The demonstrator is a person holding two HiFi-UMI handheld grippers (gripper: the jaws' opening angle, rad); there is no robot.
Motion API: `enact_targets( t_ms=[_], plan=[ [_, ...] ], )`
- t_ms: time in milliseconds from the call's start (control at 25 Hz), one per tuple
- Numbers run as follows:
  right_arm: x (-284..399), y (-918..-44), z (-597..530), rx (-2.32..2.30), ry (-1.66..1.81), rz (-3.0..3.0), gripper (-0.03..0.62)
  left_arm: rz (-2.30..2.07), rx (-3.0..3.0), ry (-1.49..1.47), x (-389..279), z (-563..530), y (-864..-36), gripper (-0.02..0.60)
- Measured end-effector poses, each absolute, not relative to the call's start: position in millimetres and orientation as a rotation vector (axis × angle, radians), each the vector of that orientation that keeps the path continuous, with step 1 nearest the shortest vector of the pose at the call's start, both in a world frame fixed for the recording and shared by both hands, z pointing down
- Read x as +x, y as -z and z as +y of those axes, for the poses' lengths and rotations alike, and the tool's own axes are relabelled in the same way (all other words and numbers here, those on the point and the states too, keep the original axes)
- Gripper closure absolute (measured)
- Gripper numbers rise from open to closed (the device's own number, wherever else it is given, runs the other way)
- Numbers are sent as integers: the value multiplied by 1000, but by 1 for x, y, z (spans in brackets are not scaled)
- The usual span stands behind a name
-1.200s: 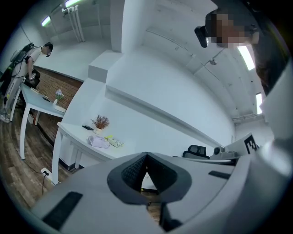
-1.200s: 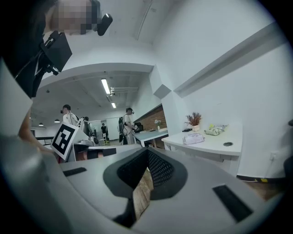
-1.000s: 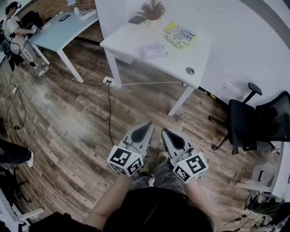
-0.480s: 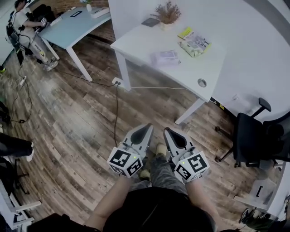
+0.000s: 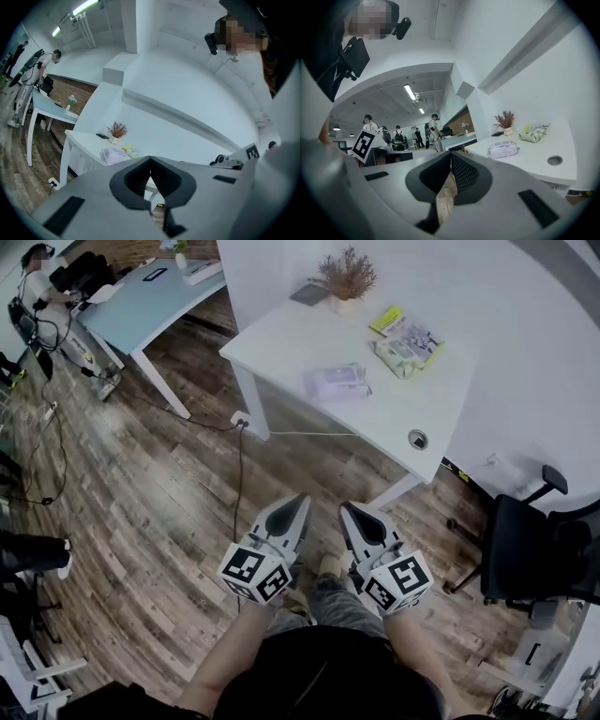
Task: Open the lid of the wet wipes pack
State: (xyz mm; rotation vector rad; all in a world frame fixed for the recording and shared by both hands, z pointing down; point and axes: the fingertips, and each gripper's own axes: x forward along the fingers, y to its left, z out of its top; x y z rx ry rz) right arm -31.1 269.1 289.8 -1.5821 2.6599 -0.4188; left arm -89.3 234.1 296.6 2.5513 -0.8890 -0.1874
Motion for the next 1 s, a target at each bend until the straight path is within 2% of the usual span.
enact_targets(
  t_ms=[1000],
  plan=[
    [56, -304, 186, -1505, 447, 2687, 574, -952, 2533, 167, -7, 156, -311, 569]
  ],
)
